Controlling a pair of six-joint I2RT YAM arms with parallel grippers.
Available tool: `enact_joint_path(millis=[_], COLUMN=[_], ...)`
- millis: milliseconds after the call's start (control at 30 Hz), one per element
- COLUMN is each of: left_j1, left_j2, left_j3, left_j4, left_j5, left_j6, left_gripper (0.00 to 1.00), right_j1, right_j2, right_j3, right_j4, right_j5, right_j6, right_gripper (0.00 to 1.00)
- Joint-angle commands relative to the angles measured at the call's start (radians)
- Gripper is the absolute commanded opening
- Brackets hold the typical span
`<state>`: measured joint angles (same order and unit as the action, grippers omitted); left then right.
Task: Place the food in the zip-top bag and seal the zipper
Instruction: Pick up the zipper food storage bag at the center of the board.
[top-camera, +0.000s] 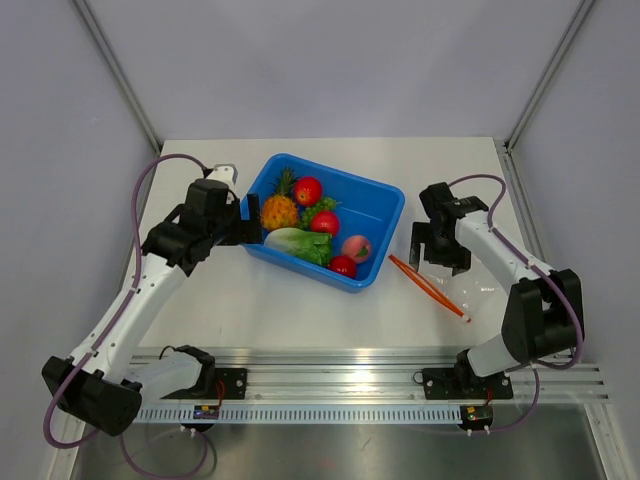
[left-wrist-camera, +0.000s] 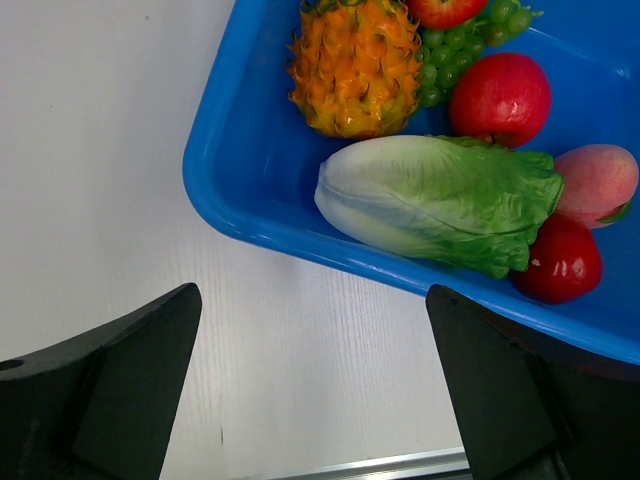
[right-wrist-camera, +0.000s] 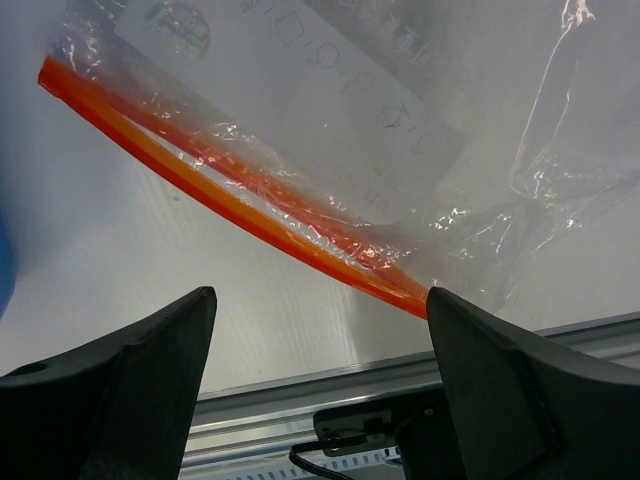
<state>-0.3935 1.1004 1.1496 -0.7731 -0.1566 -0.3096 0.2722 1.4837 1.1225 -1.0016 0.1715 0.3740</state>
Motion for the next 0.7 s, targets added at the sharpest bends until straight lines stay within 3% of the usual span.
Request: enact_joint_path(millis=[0,200,233,367,467,500,533,667], left_j1=[-0.002,-0.002,-0.002,-0.002,-0.002,-0.002,-0.002,-0.002], left_j2=[-0.024,-0.019,-0.017,-0.013,-0.014,-0.014,-0.014,-0.013], left_j3=[0.005,0.004,0.002,0.001,-0.007,-0.008,-0.007,-0.008], left_j4=[0.015,0.017,0.017,0.015,0.020,0.021,0.021,0.021], left_j5=[-0.001,0.000,0.000,0.012,0.022,0.023,0.025,0.028], left_j6=[0.021,0.021,0.021,0.015,0.006,0.003,0.003,-0.003], left_gripper=[0.99,0.99,0.99,0.99,0.99,0.99,0.99,0.99], right_j1=[0.002,0.010,0.009,0.021,0.021,0.022,0.024,0.025], right_j2=[0.044,0.085,0.098,0.093,0.060,0.050,0.038,0.038], right_j3=[0.043,-0.004,0.003,0.017,0.013,0.010,0.002,0.000], right_j4=[-0.008,0.102,0.095,0.130,0.147,0.161,0.167,0.159], right_j5=[0.062,0.023,-0.018,-0.024,-0.035,-0.043,-0.053,-0.033], right_j6=[-0.076,-0.159,-0.168,-0.220,-0.267,-0.292,-0.306,-0.359], right_gripper=[0.93,0.78,0.67,0.63,0.64,0.86,0.90,0.91])
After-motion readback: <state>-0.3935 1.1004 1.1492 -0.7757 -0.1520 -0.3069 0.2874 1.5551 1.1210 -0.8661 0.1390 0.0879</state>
